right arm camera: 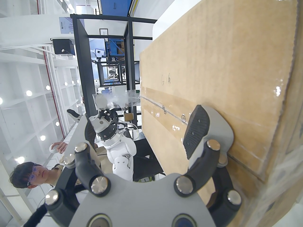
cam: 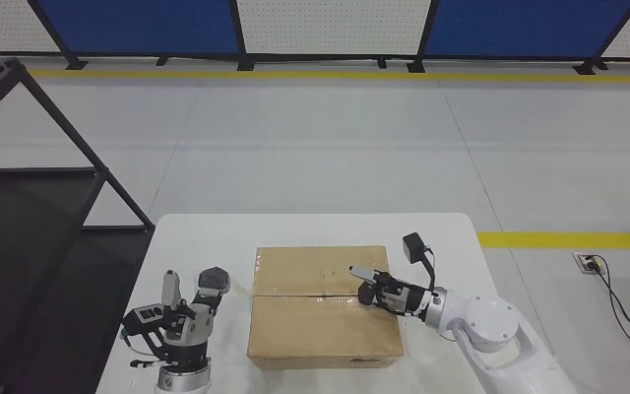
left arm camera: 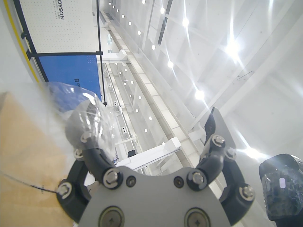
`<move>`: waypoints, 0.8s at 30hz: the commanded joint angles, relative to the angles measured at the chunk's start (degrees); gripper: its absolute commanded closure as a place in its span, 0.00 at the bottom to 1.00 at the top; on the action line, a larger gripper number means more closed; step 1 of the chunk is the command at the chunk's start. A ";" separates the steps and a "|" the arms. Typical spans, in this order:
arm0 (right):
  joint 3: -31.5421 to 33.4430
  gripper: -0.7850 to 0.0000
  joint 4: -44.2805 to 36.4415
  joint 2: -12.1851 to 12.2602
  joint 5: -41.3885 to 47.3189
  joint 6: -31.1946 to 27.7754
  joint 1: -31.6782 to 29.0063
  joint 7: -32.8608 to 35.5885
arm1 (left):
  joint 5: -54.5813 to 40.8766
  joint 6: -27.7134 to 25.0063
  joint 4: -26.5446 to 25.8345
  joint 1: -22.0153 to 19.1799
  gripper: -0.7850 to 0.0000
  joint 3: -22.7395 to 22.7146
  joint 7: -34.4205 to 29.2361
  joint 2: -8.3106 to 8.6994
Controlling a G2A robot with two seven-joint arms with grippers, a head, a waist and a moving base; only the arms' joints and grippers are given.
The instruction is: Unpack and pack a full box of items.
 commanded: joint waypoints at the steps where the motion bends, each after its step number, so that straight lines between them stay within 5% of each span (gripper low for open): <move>1: 0.02 0.00 -0.06 0.00 -0.01 0.05 0.00 0.00 | 1.26 -0.01 -0.28 0.05 0.00 0.32 0.66 -0.10; 13: -0.67 0.00 -0.06 -0.16 -0.33 0.58 0.69 -0.03 | 3.15 1.06 -3.00 -0.47 0.00 2.81 -0.05 -0.51; 24: -0.15 0.00 -0.43 -0.05 -0.45 0.87 0.05 -0.11 | 5.48 3.25 -0.24 -3.47 0.00 5.98 0.03 -1.04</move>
